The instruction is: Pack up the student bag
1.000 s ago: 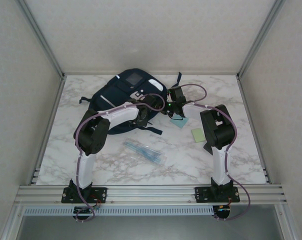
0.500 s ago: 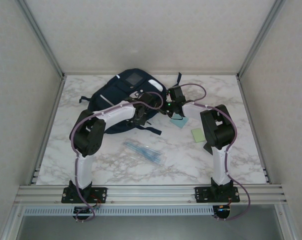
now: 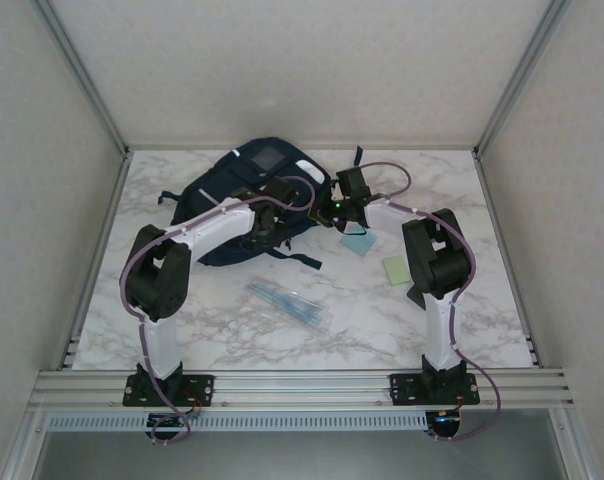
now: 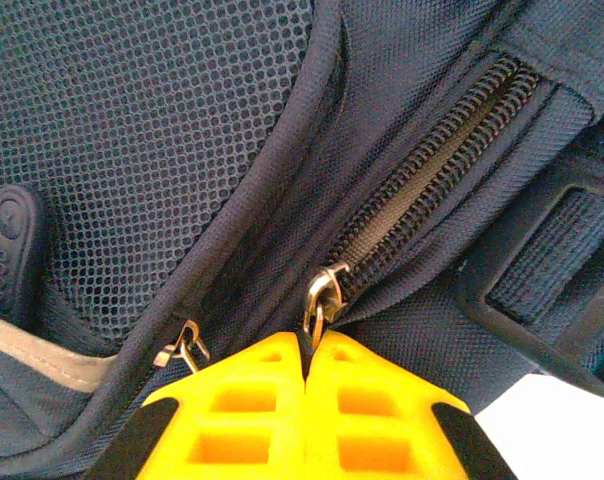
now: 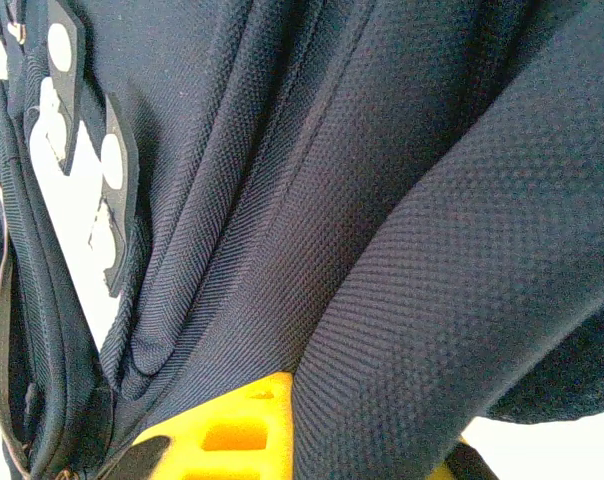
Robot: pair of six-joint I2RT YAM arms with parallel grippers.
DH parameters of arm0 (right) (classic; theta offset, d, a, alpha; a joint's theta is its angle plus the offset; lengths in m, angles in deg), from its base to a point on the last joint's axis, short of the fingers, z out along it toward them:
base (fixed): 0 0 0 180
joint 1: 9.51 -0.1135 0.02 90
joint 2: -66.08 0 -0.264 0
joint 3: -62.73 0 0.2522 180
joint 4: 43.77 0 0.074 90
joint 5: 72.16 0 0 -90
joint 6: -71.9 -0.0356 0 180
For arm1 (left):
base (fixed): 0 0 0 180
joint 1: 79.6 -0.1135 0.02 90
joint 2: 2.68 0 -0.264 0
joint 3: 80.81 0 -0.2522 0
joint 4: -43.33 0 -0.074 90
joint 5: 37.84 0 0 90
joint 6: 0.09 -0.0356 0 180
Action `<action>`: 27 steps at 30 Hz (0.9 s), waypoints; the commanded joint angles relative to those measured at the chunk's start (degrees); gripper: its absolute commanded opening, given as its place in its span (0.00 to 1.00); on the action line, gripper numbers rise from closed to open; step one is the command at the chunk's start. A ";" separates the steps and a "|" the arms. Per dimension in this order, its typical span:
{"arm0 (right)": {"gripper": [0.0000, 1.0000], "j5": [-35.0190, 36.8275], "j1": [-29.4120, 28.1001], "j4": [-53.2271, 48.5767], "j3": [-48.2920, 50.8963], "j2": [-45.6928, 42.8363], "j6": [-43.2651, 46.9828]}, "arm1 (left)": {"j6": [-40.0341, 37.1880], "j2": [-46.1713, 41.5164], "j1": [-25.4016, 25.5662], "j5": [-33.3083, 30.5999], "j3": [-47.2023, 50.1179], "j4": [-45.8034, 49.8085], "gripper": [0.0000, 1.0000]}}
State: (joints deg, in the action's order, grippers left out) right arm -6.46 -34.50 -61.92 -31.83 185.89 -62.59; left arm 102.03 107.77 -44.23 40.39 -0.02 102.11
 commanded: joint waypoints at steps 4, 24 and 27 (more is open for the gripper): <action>0.00 10.58 6.40 0.62 -1.94 -0.43 3.10 | -2.26 1.21 -0.01 -16.95 0.44 24.83 0.00; 0.00 12.38 11.41 -6.10 -6.59 0.68 7.88 | -2.19 -6.30 -1.09 -8.65 7.43 17.47 0.00; 0.00 9.19 11.45 -4.64 -6.70 -0.11 7.66 | -3.50 -8.38 -0.55 0.82 5.60 13.96 0.00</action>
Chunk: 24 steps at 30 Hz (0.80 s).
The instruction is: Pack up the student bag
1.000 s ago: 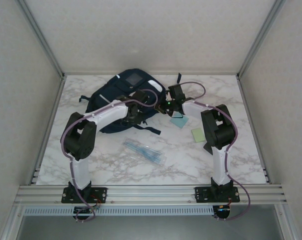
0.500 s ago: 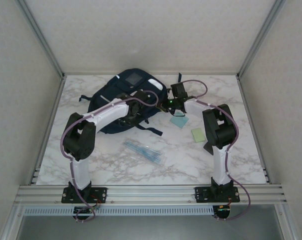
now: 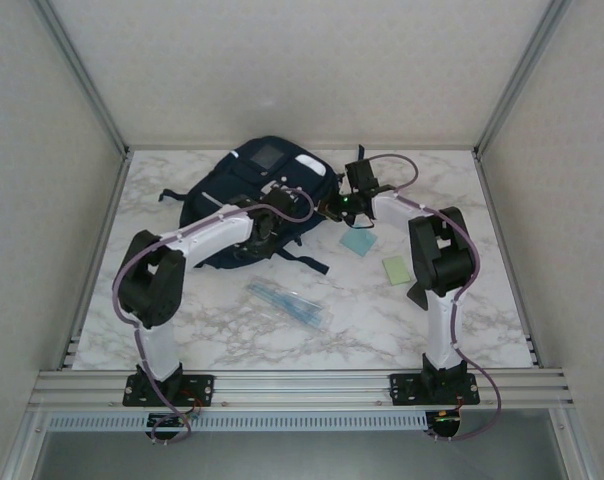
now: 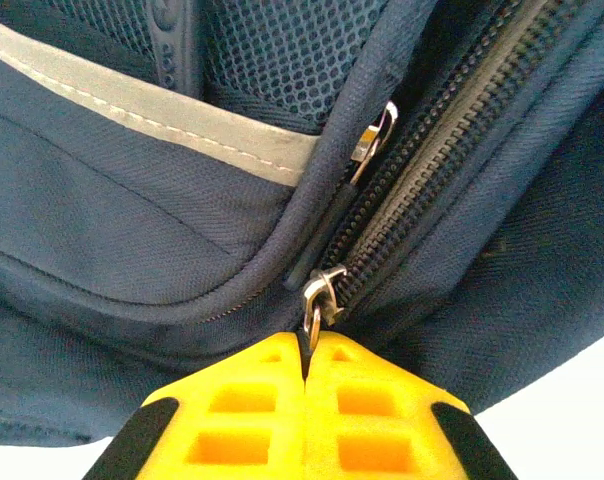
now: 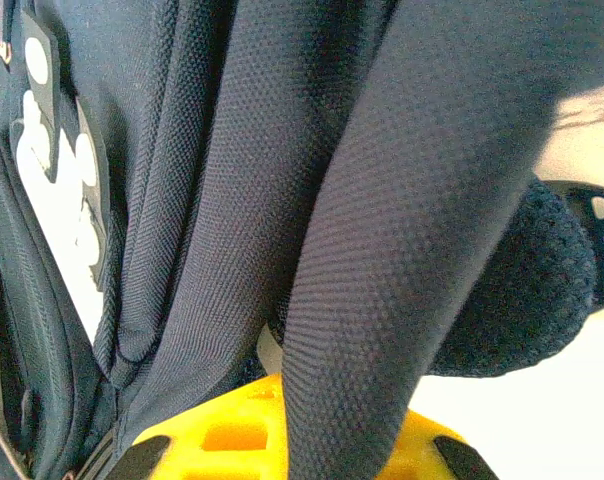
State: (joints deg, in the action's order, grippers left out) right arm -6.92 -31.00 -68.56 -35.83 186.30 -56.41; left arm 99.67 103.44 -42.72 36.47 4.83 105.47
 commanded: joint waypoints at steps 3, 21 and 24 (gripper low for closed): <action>0.11 4.93 7.90 3.84 -0.43 -3.53 -0.91 | -1.07 -4.85 -1.68 12.09 -2.93 6.33 0.00; 0.43 -7.05 -2.15 7.53 14.93 -21.98 -13.39 | 2.28 1.20 0.52 22.69 -15.37 -1.53 0.00; 0.42 -7.94 -4.19 10.50 16.47 -20.41 -16.36 | 2.50 0.85 0.65 22.75 -15.28 -1.85 0.00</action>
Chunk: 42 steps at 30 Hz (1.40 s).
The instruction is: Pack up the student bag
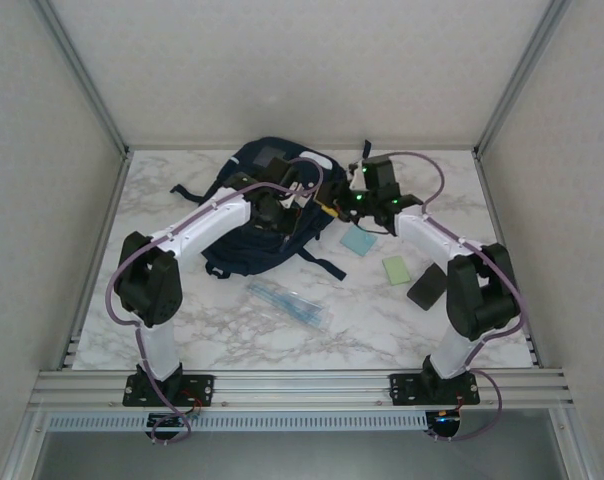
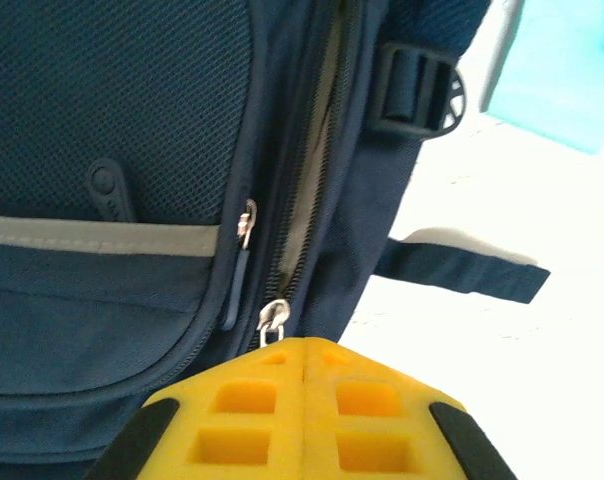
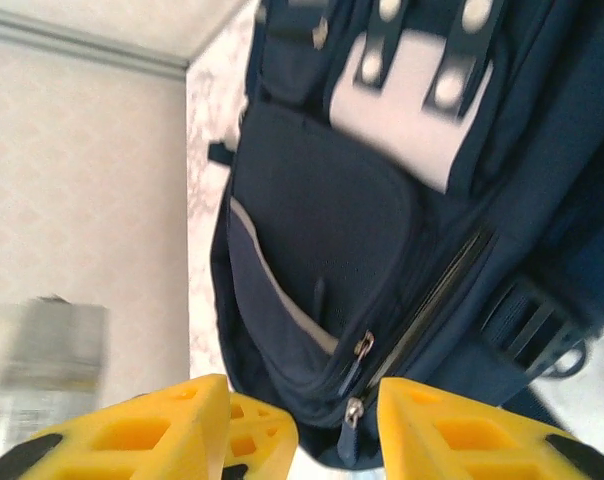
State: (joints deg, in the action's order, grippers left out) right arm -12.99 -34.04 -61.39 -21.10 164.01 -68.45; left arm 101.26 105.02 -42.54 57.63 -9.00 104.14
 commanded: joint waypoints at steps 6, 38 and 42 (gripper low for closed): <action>0.40 -1.05 -2.79 8.09 4.88 5.46 -7.25 | 0.38 -1.20 0.50 -0.89 0.42 1.30 0.00; 0.13 3.97 -5.96 14.47 0.54 19.24 -9.52 | 10.90 8.35 1.55 -4.30 13.58 -11.18 0.33; 0.12 4.46 -5.96 13.91 0.44 19.31 -8.99 | 11.94 10.27 1.55 -4.36 13.35 -10.97 0.20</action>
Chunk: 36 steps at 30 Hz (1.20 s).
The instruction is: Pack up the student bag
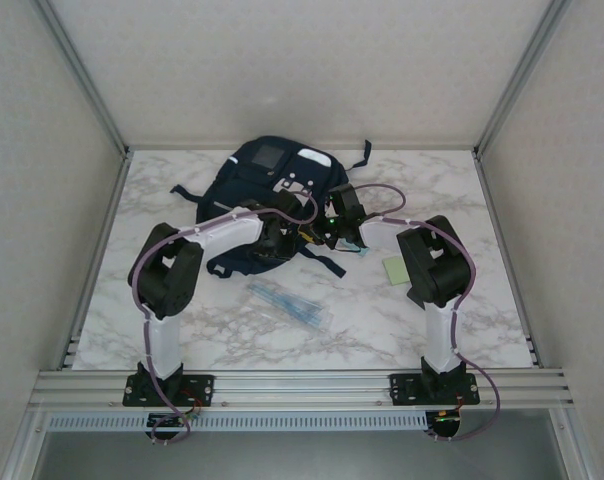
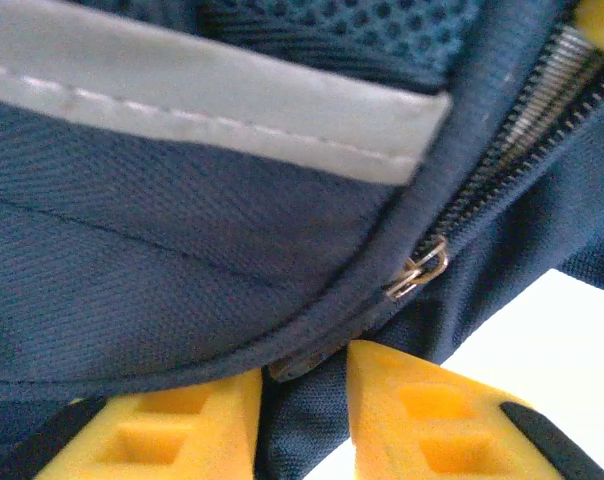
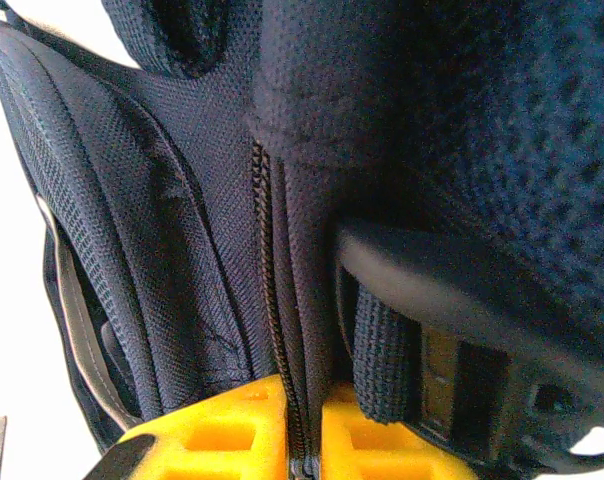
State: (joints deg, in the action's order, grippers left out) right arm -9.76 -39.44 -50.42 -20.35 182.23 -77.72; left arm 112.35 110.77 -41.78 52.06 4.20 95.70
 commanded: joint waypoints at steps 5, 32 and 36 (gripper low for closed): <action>0.12 2.79 -0.59 1.38 -0.87 1.33 1.04 | 0.03 3.60 0.54 -0.85 -0.36 -1.17 0.00; 0.00 8.47 0.40 -3.86 -3.71 0.00 5.06 | -5.60 -15.17 -6.75 6.95 7.31 -1.51 0.11; 0.00 7.94 0.36 -3.45 -3.62 0.34 4.87 | -1.20 -13.85 -3.72 10.36 5.88 -5.44 0.42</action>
State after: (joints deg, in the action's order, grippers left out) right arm -4.66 -39.92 -54.84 -22.23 182.50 -74.20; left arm 108.06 97.72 -47.44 56.76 11.65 94.15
